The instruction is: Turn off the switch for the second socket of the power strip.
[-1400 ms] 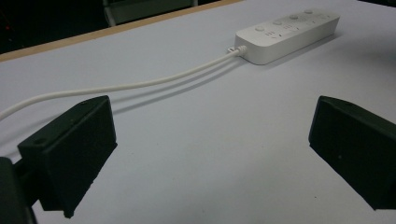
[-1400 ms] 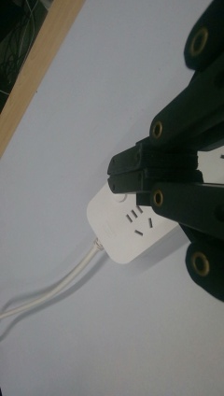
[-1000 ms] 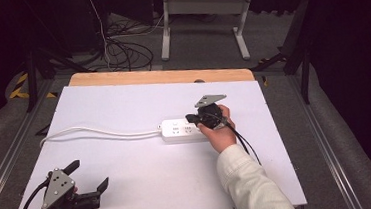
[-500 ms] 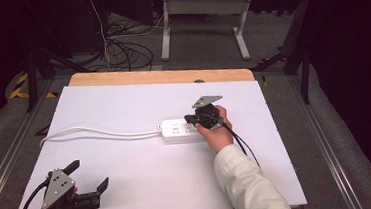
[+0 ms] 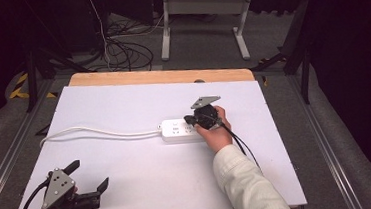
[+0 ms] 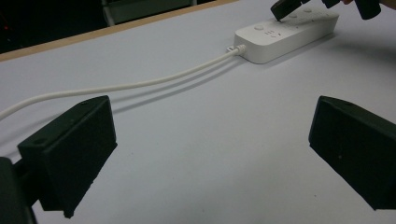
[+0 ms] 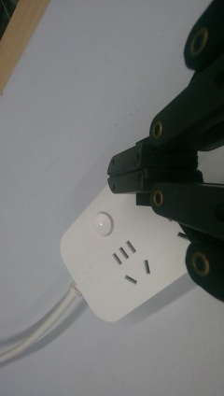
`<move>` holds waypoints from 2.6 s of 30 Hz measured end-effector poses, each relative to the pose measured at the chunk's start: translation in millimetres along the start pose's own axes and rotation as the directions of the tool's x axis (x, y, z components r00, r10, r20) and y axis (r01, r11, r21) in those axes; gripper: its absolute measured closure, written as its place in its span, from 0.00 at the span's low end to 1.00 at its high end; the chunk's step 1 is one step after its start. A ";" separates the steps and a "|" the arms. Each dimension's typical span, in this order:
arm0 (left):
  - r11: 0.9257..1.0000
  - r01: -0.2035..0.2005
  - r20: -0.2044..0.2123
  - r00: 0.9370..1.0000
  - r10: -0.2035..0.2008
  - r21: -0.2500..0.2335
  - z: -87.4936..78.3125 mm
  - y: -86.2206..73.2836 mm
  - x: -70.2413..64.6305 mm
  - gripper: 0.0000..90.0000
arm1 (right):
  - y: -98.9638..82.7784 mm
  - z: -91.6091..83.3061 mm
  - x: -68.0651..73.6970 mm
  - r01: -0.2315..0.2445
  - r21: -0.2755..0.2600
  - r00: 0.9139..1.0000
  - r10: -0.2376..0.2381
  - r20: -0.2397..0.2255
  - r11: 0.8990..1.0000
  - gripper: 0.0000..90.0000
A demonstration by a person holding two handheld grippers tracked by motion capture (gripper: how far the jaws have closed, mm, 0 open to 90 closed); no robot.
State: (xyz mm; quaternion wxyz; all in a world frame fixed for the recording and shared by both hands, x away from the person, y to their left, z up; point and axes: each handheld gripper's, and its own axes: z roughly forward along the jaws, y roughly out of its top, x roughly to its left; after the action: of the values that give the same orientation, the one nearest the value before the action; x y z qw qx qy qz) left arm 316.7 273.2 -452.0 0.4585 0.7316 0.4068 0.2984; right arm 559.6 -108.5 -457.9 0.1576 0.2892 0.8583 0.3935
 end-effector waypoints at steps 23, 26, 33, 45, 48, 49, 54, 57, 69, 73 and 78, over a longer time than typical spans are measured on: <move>1.000 0.003 0.001 1.000 -0.003 0.001 0.5 -0.2 -0.3 0.02 | -2.0 3.9 0.5 -0.009 0.013 1.000 0.009 0.001 1.000 1.00; 1.000 -0.001 -0.001 1.000 0.001 0.002 0.6 -0.1 0.0 0.02 | -2.0 4.0 0.3 -0.006 0.013 1.000 0.006 -0.002 1.000 1.00; 1.000 0.002 -0.001 1.000 -0.002 0.001 0.6 -0.2 -0.7 0.02 | -1.0 4.1 2.3 0.002 0.022 1.000 -0.002 0.011 1.000 1.00; 1.000 -0.003 -0.001 1.000 0.003 0.003 0.9 -0.1 -1.3 0.02 | 1.6 4.6 4.1 -0.002 0.041 1.000 0.001 0.021 0.999 1.00; 1.000 -0.004 -0.001 1.000 0.004 0.003 1.0 0.0 -1.3 0.02 | 2.0 4.6 3.6 -0.018 0.045 1.000 0.017 0.019 0.999 1.00; 1.000 -0.004 -0.002 1.000 0.004 0.003 1.0 0.0 -1.3 0.02 | 2.5 4.6 3.5 -0.019 0.049 1.000 0.018 0.019 0.999 1.00; 1.000 -0.005 -0.002 1.000 0.005 0.002 0.8 0.0 -0.9 0.02 | 4.5 5.3 4.6 -0.017 0.066 1.000 0.016 0.027 0.998 1.00; 1.000 -0.006 0.001 1.000 0.006 0.002 0.6 0.1 -1.1 0.02 | 4.1 5.9 5.9 -0.013 0.065 0.999 0.010 0.036 0.998 1.00; 1.000 -0.002 0.002 1.000 0.002 -0.002 0.6 0.4 -1.0 0.02 | 8.9 -4.3 9.6 -0.026 -0.043 0.999 0.028 0.043 0.999 1.00; 1.000 -0.003 0.004 1.000 0.003 0.001 0.2 0.3 -0.8 0.02 | 13.4 -12.9 8.7 -0.031 -0.056 0.999 0.033 0.034 0.998 1.00; 1.000 -0.002 0.005 1.000 0.002 0.000 0.3 0.3 -0.9 0.02 | 15.0 -18.8 9.3 -0.027 -0.062 0.999 0.029 0.033 0.998 1.00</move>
State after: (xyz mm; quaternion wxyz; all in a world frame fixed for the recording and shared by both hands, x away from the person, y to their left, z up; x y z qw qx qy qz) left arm 316.7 272.3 -451.9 0.4591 0.7327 0.4051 0.2970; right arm 548.6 -105.8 -434.7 0.1751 0.3029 0.8389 0.4169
